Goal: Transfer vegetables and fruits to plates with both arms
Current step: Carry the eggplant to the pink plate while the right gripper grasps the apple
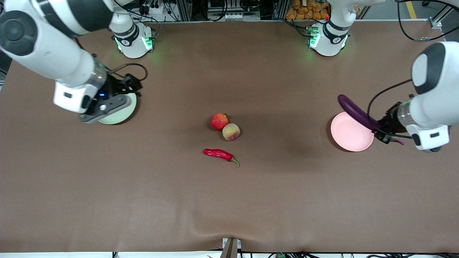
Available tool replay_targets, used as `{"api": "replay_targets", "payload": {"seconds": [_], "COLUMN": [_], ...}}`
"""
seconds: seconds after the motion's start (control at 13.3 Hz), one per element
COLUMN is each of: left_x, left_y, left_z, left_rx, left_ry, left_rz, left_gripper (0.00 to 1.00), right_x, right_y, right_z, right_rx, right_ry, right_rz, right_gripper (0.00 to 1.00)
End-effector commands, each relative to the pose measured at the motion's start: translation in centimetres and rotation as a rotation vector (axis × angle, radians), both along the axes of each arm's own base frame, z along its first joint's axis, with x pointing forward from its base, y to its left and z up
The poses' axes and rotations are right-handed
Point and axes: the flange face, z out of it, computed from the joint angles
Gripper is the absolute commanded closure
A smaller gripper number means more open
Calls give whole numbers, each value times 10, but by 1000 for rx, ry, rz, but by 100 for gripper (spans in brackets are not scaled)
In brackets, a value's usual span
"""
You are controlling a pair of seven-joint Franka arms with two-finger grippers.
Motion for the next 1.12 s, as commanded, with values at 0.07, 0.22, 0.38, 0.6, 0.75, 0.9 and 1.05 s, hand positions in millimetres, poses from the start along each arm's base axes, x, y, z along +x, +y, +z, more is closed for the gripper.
{"api": "replay_targets", "payload": {"seconds": [0.07, 0.22, 0.38, 0.6, 0.75, 0.9, 1.05], "left_x": [-14, -29, -39, -57, -67, -68, -70], "left_y": [46, 44, 46, 52, 49, 50, 55], "left_z": [-40, -86, -114, -158, -185, -213, -243], "left_rx": [63, 75, 77, 92, 81, 73, 156], "left_ry": [94, 119, 120, 134, 146, 169, 223], "left_rz": [-118, -183, -198, -228, -241, -247, -345], "left_gripper": [91, 88, 88, 88, 88, 88, 88], "right_x": [29, 41, 46, 46, 37, 15, 6], "right_y": [43, 65, 93, 129, 145, 163, 156], "right_z": [-72, -131, -169, -232, -260, -283, -304], "right_rx": [93, 101, 160, 161, 153, 123, 105], "right_ry": [88, 136, 191, 217, 242, 253, 244], "right_rz": [-2, -19, -200, -297, -331, -358, -353], "right_gripper": [0, 0, 0, 0, 0, 0, 0]}}
